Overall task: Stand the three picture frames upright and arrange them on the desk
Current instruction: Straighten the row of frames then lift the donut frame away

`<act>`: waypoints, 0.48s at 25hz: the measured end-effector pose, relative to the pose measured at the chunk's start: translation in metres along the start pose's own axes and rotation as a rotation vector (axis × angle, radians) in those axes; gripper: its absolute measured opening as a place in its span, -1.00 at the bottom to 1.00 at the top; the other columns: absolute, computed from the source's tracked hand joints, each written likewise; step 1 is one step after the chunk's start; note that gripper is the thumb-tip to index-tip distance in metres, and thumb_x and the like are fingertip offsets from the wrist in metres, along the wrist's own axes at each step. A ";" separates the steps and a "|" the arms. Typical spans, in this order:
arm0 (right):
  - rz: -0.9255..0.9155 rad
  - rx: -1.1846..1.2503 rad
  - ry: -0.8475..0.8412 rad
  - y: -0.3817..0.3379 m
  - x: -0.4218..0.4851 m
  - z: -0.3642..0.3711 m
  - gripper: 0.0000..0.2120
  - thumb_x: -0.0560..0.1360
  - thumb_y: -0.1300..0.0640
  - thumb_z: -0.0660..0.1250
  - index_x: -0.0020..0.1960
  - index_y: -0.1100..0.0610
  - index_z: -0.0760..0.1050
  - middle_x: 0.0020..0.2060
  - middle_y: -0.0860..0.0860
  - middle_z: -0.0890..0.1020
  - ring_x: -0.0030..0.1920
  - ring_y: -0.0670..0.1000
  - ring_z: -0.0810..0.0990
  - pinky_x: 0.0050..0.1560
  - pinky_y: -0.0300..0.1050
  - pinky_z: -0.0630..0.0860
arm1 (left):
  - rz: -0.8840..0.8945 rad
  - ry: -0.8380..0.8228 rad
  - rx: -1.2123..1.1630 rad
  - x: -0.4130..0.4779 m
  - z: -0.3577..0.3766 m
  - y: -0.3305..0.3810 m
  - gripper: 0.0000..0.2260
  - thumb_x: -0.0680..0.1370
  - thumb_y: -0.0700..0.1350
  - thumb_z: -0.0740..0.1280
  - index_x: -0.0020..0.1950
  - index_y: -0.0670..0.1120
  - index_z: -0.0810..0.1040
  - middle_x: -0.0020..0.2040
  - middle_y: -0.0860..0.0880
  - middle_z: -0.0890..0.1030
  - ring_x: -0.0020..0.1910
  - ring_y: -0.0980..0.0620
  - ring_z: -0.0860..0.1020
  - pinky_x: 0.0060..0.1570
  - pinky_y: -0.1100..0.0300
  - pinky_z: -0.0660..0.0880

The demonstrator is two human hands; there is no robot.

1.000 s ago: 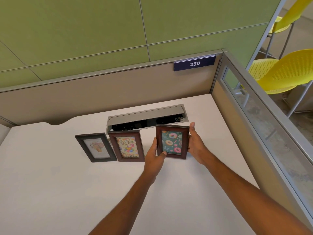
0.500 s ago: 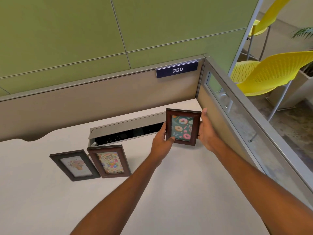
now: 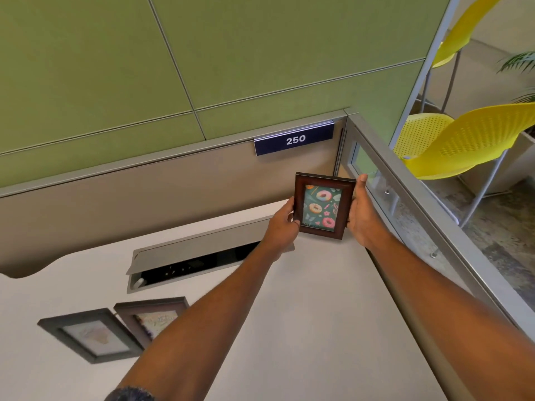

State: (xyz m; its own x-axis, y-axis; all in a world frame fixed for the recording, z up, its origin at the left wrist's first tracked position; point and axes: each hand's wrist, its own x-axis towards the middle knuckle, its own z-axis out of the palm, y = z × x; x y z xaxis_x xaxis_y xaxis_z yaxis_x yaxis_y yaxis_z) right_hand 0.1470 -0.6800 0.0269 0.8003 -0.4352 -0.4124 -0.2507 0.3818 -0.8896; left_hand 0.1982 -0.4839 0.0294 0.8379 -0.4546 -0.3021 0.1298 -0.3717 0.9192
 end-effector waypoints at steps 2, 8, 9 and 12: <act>-0.007 -0.001 0.020 -0.001 0.018 0.000 -0.18 0.51 -0.64 -0.08 0.23 -0.13 0.70 0.11 0.04 0.82 0.06 0.05 0.83 0.08 0.06 0.66 | 0.009 0.006 0.020 0.021 0.001 0.001 -0.42 0.72 -0.35 0.25 0.68 0.09 0.36 0.56 -0.01 0.52 0.54 -0.02 0.48 0.45 -0.13 0.58; -0.004 0.040 0.023 0.004 0.052 0.001 -0.20 0.53 -0.62 -0.04 0.20 -0.11 0.72 0.13 0.07 0.81 0.13 0.12 0.81 0.25 0.17 0.65 | 0.013 0.005 0.025 0.061 0.002 -0.007 -0.44 0.67 -0.39 0.28 0.61 0.06 0.46 0.45 0.01 0.61 0.44 0.03 0.56 0.25 0.10 0.67; -0.001 0.050 0.022 0.004 0.055 0.000 -0.21 0.53 -0.61 -0.04 0.18 -0.11 0.73 0.13 0.08 0.81 0.13 0.13 0.81 0.24 0.17 0.66 | 0.014 0.007 0.025 0.065 0.002 -0.008 -0.43 0.66 -0.40 0.28 0.60 0.06 0.48 0.43 0.03 0.63 0.41 0.04 0.58 0.18 0.19 0.66; 0.014 0.053 0.025 0.004 0.064 -0.002 -0.21 0.53 -0.61 -0.05 0.19 -0.11 0.72 0.14 0.08 0.81 0.12 0.13 0.81 0.15 0.12 0.68 | 0.015 0.018 0.030 0.073 0.004 -0.011 -0.42 0.64 -0.41 0.27 0.58 0.08 0.50 0.35 0.10 0.64 0.35 0.10 0.58 0.02 0.36 0.59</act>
State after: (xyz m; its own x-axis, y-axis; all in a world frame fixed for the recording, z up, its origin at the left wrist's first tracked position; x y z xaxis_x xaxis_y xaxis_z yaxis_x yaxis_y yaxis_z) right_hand 0.1961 -0.7079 -0.0031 0.7827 -0.4496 -0.4305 -0.2325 0.4304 -0.8722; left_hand 0.2555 -0.5164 -0.0038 0.8492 -0.4454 -0.2836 0.1014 -0.3895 0.9154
